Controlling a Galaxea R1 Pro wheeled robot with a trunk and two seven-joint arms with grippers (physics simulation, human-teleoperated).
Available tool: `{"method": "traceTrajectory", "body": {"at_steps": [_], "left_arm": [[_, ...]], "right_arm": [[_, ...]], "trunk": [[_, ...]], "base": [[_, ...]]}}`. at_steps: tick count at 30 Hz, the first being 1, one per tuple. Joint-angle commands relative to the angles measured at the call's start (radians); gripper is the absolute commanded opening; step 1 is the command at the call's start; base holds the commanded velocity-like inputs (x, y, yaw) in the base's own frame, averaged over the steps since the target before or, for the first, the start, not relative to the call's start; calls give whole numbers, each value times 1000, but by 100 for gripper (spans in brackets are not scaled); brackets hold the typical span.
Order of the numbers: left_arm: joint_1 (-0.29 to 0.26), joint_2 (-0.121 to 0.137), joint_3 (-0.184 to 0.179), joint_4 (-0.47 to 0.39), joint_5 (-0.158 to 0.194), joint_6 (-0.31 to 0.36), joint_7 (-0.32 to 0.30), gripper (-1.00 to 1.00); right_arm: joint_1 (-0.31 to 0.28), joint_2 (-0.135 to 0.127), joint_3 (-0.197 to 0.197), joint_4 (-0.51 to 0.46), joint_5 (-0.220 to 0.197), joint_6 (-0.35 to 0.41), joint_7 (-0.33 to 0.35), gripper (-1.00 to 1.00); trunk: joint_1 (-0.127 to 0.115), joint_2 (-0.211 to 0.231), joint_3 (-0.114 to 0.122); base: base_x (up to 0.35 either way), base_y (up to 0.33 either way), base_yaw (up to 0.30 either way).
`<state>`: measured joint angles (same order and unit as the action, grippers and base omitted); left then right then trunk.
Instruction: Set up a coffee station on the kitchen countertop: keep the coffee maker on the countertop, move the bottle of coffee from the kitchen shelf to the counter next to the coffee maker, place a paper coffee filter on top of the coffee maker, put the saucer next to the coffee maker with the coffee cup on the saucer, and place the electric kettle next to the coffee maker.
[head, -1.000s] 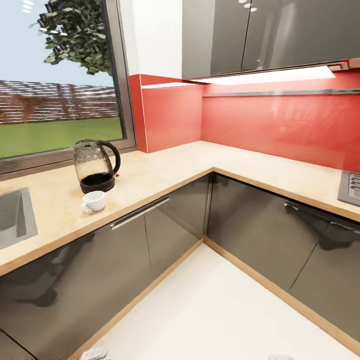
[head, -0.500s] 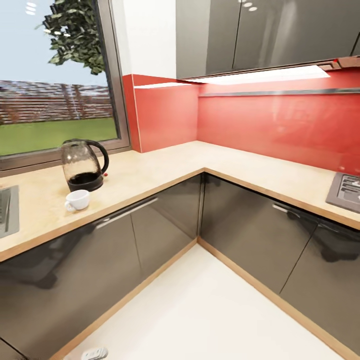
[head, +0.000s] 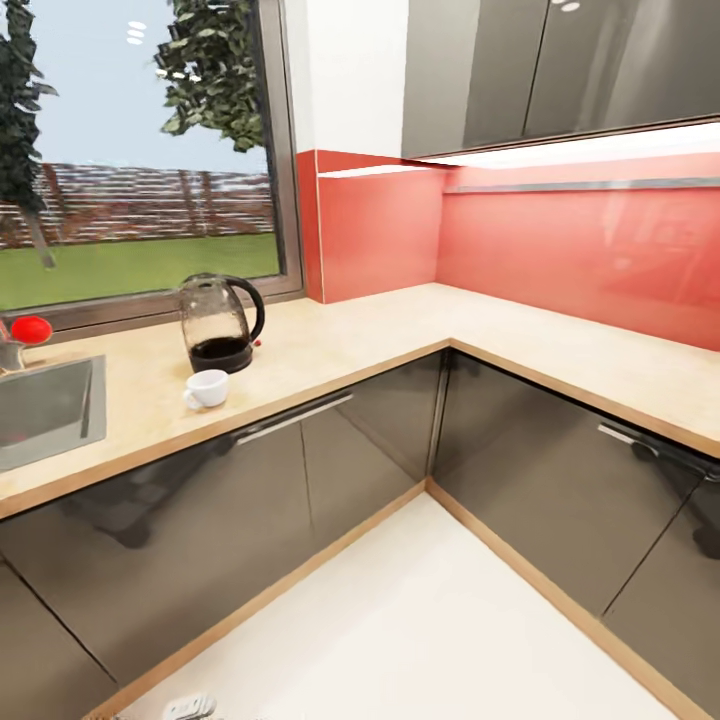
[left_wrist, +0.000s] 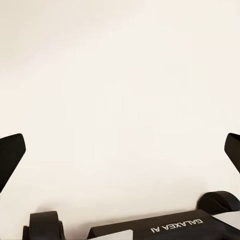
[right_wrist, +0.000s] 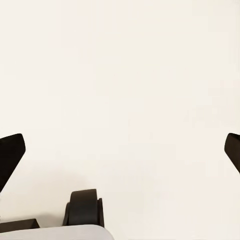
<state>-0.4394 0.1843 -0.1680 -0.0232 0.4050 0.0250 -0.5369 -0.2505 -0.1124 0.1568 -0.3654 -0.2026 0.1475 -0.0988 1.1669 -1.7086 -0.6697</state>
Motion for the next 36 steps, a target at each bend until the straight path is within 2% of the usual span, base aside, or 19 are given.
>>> {"method": "traceTrajectory", "body": {"at_steps": [1, 8, 16, 23, 30, 36], "left_arm": [[-1, 0, -8, 0, 10, 3, -3, 100], [-1, 0, -8, 0, 10, 3, -3, 100], [-1, 0, -8, 0, 10, 3, -3, 100], [-1, 0, -8, 0, 11, 3, -3, 100], [-1, 0, -8, 0, 10, 3, -3, 100], [-1, 0, -7, 0, 11, 3, -3, 100]], "right_arm": [[0, -1, 9, -3, -9, 6, -7, 100], [0, -1, 9, -3, -9, 5, -7, 100], [0, -1, 9, -4, -9, 6, -7, 100], [0, -1, 9, -4, -9, 6, -7, 100], [0, 0, 10, -3, -6, 5, -7, 100], [0, 0, 9, -3, 4, 6, -7, 100]], "trunk": [[0, 0, -1], [0, 0, -1], [0, 0, -1], [0, 0, -1], [0, 0, -1], [0, 0, -1]], "base": [[0, 0, 273], [0, 0, 273], [-44, 177, 111], [-15, 38, 242], [-2, 0, 271], [-21, -201, 115]]}}
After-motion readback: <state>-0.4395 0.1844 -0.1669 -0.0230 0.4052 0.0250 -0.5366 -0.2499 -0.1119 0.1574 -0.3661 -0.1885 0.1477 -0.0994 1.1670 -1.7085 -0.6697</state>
